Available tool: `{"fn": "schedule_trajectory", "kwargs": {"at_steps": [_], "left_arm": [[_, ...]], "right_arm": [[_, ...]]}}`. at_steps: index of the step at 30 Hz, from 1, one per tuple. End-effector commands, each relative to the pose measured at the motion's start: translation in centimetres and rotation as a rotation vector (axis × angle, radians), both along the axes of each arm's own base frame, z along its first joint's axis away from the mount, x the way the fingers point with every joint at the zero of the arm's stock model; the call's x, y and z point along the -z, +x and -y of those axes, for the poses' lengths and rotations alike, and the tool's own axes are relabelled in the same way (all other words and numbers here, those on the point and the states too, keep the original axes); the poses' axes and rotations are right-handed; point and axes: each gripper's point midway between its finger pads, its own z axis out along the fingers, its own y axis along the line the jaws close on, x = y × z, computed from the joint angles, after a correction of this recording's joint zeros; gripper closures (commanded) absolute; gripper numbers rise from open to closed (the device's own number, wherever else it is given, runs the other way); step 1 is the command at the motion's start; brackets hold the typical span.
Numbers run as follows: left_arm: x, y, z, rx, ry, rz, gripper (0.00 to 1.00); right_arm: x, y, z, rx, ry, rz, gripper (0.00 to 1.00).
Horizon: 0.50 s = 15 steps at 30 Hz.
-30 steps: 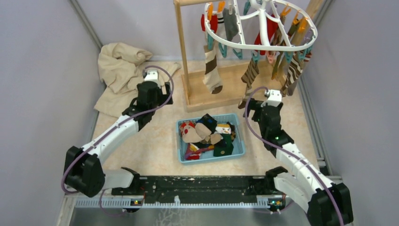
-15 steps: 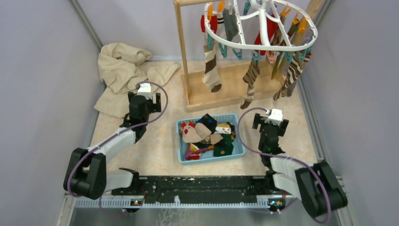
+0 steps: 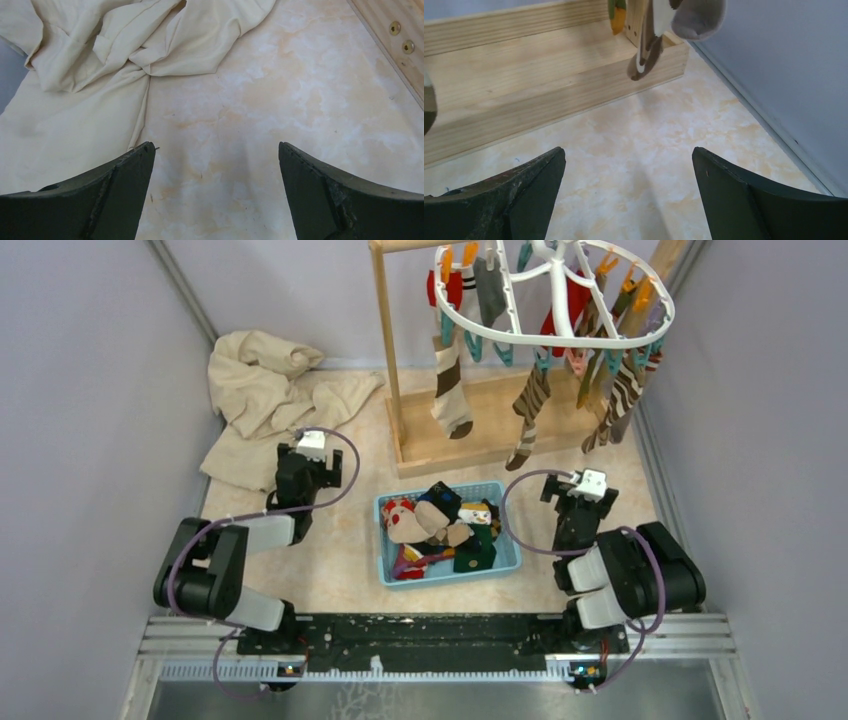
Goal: Remove the socks clipped to the hanger
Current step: Reset both arms
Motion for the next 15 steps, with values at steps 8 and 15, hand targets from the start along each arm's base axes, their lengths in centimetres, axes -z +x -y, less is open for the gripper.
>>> {"fn": "schedule_trajectory", "kwargs": {"at_steps": [8,15], "left_arm": [[1.3,0.8,-0.3,0.048,-0.04,0.068,0.01],[1.0,0.4,-0.8,0.056,-0.082,0.092,0.01]], "right_arm": [[-2.4,0.8,-1.1,-0.073,-0.022,0.118,0.01],[-2.0,1.5,-1.1,-0.072,-0.018,0.085,0.01]]}}
